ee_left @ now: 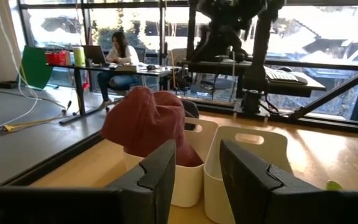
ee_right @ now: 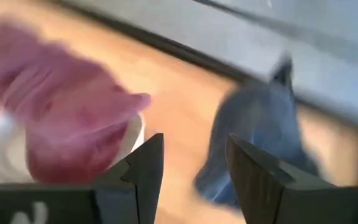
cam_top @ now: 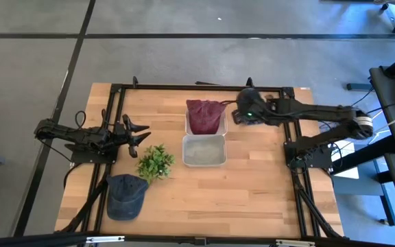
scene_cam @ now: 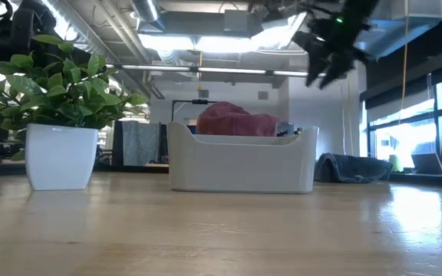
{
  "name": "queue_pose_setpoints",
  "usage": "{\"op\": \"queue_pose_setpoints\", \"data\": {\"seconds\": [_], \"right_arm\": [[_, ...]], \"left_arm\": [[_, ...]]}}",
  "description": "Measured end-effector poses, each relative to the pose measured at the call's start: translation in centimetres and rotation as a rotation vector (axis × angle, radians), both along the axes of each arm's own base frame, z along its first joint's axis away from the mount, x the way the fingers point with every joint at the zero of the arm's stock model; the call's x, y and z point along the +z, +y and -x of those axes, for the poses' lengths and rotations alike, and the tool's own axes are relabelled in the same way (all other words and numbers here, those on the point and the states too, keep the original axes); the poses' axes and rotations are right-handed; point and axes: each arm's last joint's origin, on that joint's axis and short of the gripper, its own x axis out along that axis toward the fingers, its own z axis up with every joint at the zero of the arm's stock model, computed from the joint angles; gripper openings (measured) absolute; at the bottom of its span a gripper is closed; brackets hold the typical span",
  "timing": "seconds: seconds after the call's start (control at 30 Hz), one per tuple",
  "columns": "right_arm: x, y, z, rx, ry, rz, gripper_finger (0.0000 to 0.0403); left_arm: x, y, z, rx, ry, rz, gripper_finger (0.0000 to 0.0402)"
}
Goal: Pick & Place hat
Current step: Put the blue cap into the gray bin
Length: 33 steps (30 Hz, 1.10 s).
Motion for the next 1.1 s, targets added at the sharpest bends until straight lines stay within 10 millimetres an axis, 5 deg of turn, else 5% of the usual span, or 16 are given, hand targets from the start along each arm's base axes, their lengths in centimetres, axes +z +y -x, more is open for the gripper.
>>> {"op": "queue_pose_setpoints", "data": {"seconds": [0.13,0.37,0.67,1.1], "right_arm": [[-2.0,0.6,2.3,-0.26,-0.256,-0.209,0.0174],[-5.5,0.2,4.2,-0.649,-0.464,-0.184,0.0174],[-9.9,-1.0,4.3,-0.872,-0.54,-0.374,0.0174],[-11.3,-2.6,4.8,-1.108,-0.601,-0.467,0.0174]], "left_arm": [[0.0,0.0,0.0,0.011,0.007,-0.017,0.0121],[0.0,0.2,0.1,0.071,0.011,-0.021,0.0121],[0.0,0.2,0.1,0.079,0.007,-0.012,0.0121],[0.0,0.2,0.1,0.08,0.007,-0.011,0.0121]]}}
